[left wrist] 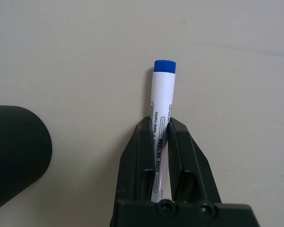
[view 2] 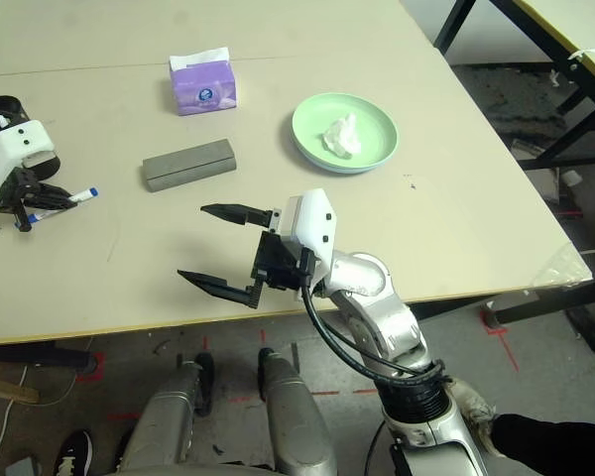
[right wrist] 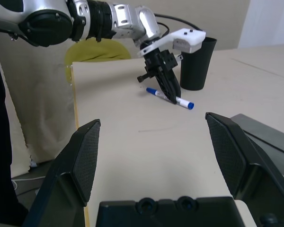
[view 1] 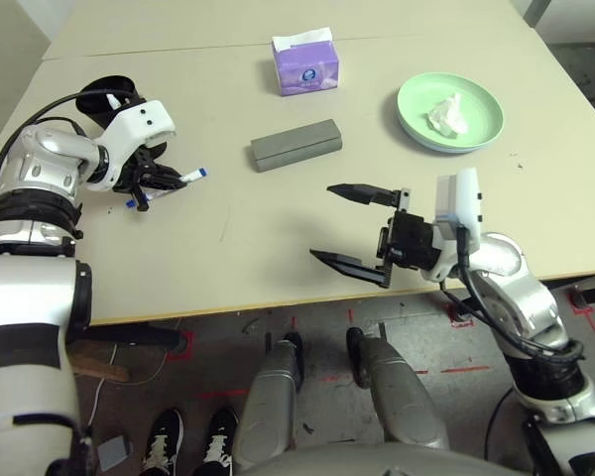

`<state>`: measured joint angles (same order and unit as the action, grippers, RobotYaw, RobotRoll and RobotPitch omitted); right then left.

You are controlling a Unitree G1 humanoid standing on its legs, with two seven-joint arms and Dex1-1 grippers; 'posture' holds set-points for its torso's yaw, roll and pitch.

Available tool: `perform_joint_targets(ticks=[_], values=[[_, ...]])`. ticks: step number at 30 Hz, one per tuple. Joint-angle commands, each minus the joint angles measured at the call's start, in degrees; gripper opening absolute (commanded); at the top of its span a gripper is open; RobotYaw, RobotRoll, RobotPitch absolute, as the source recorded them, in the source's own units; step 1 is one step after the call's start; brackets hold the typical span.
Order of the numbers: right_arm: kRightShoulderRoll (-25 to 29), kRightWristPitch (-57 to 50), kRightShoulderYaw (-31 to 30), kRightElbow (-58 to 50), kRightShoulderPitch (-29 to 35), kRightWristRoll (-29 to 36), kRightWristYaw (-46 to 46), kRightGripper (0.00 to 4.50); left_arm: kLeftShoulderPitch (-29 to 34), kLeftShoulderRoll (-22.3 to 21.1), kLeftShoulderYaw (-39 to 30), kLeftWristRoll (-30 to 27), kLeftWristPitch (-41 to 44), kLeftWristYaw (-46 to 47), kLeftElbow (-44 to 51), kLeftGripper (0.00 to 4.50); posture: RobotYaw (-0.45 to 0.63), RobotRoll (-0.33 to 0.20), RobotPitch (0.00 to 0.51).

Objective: Organize and tidy the items on the table.

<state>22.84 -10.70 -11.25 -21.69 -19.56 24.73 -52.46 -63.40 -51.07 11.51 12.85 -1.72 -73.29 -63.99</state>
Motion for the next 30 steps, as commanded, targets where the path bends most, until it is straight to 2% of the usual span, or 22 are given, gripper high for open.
perform_joint_targets(ticks=[1,6,15,20,23,27,30], values=[[1.46,-0.33,-0.67,0.93,1.15,-1.88,0.06,4.5,1.5,-1.58,-1.56,-1.58,1.14,-2.24,1.94,0.27,-0.21,0.0,0.271],[1.59,-2.83,0.17,1.98,1.07,-4.18,4.53,4.5,2.2,-2.28,-5.48,-6.46,5.43,-5.2,7.44,0.27,-0.2,0.0,0.269],[-2.74,-9.43,2.17,1.7,-0.81,-3.18,13.72,4.5,6.43,-4.68,-18.04,-20.2,21.66,-4.56,23.01,0.27,-0.17,0.0,0.262],[-3.96,-10.38,1.7,2.21,-1.45,-3.58,15.26,4.5,10.54,-5.13,-26.45,-27.36,27.05,1.04,30.76,0.27,-0.15,0.0,0.259],[-4.03,-10.17,1.34,2.78,-1.76,-3.61,14.98,4.5,9.96,-4.84,-32.8,-31.9,29.13,7.0,32.62,0.27,-0.13,0.0,0.258],[-3.97,-9.56,1.06,3.71,-2.13,-3.68,14.2,4.5,8.1,-5.08,-39.84,-35.74,27.56,15.54,31.54,0.27,-0.11,0.0,0.26],[-4.08,-9.42,1.03,4.18,-2.4,-3.64,13.8,4.5,6.27,-4.99,-42.29,-36.61,24.4,20.72,28.83,0.27,-0.11,0.0,0.261]])
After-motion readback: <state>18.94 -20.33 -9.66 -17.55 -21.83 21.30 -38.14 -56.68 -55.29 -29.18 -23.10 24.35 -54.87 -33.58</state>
